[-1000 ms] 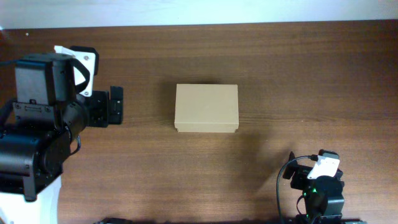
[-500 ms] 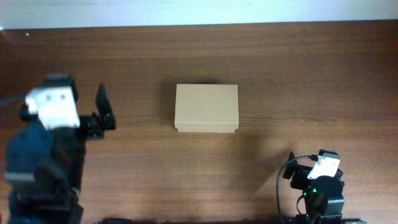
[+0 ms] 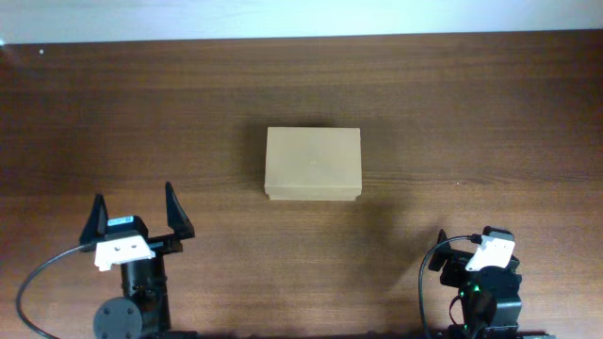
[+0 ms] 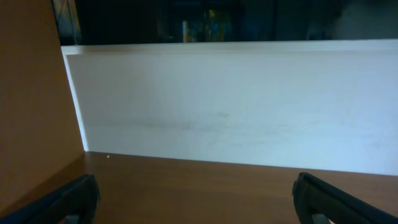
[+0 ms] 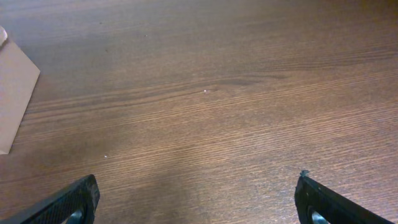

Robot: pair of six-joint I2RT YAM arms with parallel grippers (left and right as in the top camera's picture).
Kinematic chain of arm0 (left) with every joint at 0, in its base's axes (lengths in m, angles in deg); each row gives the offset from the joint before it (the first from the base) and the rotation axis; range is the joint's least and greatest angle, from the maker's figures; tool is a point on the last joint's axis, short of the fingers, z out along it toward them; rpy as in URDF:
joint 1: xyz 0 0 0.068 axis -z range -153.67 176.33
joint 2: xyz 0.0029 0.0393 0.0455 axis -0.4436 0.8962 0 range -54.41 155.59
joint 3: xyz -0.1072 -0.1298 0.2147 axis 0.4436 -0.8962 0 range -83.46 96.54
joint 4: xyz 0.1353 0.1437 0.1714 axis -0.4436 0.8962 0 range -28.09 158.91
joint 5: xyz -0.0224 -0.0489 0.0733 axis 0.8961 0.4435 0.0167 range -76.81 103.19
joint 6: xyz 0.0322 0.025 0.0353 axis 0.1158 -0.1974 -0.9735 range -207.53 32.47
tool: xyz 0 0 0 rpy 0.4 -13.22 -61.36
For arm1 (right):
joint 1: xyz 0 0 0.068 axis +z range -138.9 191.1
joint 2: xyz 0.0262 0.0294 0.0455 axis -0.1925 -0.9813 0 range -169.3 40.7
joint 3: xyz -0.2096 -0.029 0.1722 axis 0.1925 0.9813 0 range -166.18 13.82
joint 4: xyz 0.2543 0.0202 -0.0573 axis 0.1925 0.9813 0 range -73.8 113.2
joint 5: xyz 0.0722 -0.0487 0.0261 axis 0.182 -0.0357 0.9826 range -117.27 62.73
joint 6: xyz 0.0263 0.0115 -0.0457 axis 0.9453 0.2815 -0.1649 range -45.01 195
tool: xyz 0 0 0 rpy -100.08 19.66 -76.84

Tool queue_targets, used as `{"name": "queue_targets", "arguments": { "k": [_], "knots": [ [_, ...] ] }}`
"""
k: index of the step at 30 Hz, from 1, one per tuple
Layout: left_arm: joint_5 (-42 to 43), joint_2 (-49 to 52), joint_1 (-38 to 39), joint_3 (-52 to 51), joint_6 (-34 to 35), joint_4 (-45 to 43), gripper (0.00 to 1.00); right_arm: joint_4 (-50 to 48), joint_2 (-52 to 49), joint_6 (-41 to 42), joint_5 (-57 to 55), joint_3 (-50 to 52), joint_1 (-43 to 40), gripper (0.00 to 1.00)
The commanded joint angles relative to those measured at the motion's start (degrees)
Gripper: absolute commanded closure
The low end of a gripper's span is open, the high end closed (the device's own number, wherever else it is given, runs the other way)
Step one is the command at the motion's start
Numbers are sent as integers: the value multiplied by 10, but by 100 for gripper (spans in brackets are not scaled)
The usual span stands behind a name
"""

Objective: Pack container

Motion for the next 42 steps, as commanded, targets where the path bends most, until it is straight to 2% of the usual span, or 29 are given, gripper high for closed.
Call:
{"name": "queue_targets", "arguments": {
  "k": [1,6,20,22,42],
  "knots": [
    [-4,-44,-13,-55,-7,-19,1,-2,5,5,-3,5,-5,1],
    [-4,-104,-28,-109,-7,-18,1,-2,5,5,-3,5,-5,1],
    [-4,-103,-27,-193,-7,-9,1,-2,5,5,-3,5,-5,1],
    [-4,-103,-27,-193,-7,30,1,-2,5,5,-3,5,-5,1],
    [-4,-103,-27,-193,-7,26,1,-2,5,5,-3,5,-5,1]
  ]
}}
